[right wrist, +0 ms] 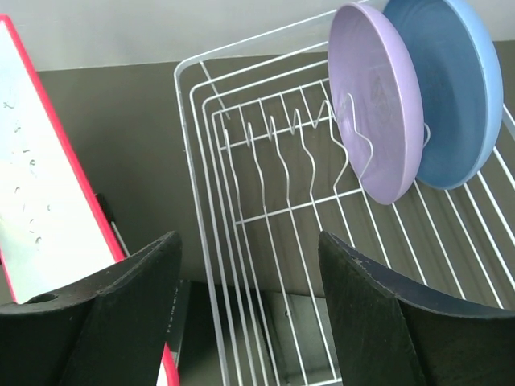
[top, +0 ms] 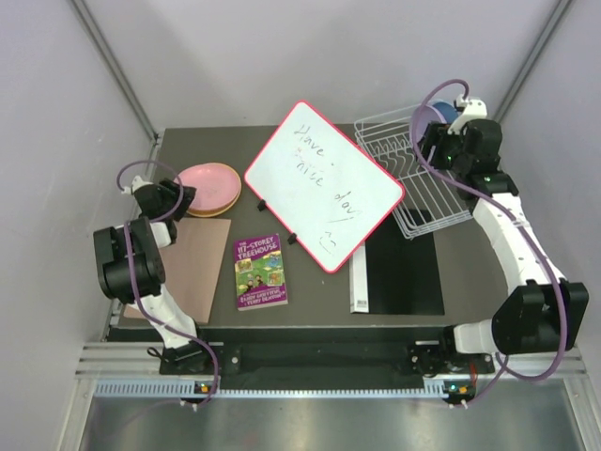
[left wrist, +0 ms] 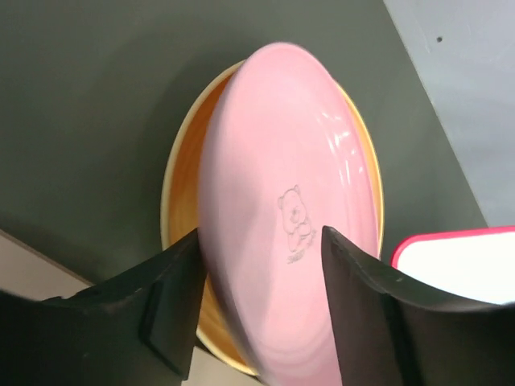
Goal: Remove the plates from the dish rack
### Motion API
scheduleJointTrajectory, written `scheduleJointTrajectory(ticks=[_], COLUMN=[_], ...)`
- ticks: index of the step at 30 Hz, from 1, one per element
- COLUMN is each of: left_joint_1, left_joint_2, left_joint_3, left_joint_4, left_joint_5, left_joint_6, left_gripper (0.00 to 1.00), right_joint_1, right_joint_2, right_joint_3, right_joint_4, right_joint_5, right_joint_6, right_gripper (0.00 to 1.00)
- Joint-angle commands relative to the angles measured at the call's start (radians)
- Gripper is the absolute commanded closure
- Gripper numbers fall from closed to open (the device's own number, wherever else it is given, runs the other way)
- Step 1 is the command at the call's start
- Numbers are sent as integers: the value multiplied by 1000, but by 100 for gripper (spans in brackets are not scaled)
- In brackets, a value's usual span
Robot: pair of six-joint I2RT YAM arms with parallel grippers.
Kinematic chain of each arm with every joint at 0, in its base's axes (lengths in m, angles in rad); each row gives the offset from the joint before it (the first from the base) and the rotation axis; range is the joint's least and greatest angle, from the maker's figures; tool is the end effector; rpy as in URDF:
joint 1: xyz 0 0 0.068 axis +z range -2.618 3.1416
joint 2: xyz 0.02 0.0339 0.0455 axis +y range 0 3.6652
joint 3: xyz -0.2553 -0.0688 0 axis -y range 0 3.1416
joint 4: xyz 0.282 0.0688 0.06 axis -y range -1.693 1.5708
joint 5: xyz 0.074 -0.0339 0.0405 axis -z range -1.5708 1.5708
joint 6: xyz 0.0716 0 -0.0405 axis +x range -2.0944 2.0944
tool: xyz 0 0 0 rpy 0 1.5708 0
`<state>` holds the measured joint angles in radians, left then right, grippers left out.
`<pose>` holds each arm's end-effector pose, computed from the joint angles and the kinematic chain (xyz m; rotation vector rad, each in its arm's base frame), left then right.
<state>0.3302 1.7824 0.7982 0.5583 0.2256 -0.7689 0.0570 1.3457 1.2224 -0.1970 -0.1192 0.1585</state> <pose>0.3936 0.1180 0.1021 -0.9273 1.7958 -0.5055 0.3869 0.0306 0.3415 0.0146 1.8970 0.2596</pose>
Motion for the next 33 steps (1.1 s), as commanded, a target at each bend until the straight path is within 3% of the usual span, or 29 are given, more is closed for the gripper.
scheduleJointTrajectory(ticks=[1,3,5,6,8,17,26,32,33], left_joint_1=[6,6,7,7,6,4,6,-6,-10], left_joint_2=[-29,-57,-77,-93,-119,-267,-366,-437,-448], left_joint_3=[22,18,25,32,64,139,85,47,44], left_joint_4=[81,78,58,48,-12,-256,-230,-161,-163], left_joint_5=[40,32,27,31,23,-111,12,92,93], left_joint_6=[3,11,23,29,55,161,123,91,95], left_gripper=[34,22,18,6,3,1,1,1,1], right_joint_1=[-13,-16,-16,-16,-19,-23,-23,-25,-25], right_joint_2=[53,76,115,128,174,361,582,659,676], right_joint_3=[54,72,103,114,163,368,578,637,647], right_joint_4=[27,21,16,15,-7,-50,-128,-160,-166], right_joint_5=[27,70,98,113,147,328,389,446,454], right_joint_6=[-16,-27,-42,-48,-68,-149,-247,-293,-298], right_gripper=[31,30,30,30,30,30,37,46,52])
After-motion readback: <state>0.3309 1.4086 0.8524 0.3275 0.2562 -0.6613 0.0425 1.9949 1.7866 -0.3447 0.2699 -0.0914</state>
